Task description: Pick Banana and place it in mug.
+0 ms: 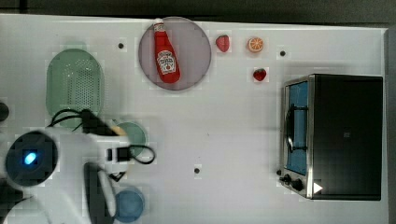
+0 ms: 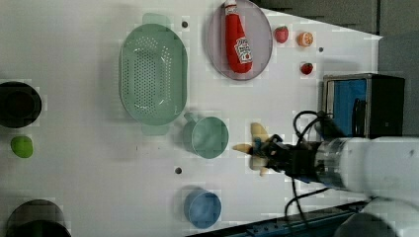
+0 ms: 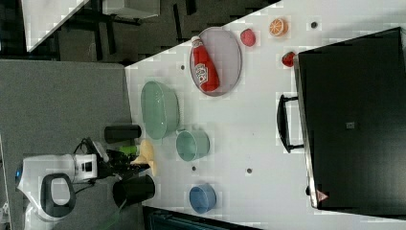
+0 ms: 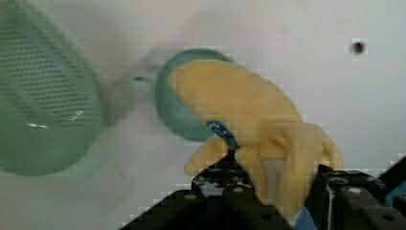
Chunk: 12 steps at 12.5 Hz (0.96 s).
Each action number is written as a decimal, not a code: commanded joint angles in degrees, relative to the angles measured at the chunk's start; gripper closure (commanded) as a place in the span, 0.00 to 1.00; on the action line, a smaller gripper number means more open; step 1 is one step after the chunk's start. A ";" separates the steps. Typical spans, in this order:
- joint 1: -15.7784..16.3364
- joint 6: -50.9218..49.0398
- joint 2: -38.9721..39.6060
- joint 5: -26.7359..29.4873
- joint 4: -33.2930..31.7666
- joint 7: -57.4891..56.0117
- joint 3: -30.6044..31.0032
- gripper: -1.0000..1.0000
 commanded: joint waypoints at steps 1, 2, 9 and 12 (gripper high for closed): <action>0.38 11.86 5.29 -0.14 -4.42 9.14 -0.08 0.67; 0.38 15.47 7.68 -0.20 -5.14 9.13 0.09 0.67; 0.35 26.85 20.27 -0.70 -5.16 9.41 -0.82 0.18; 0.35 26.69 19.49 -0.69 -4.88 9.41 -1.16 0.00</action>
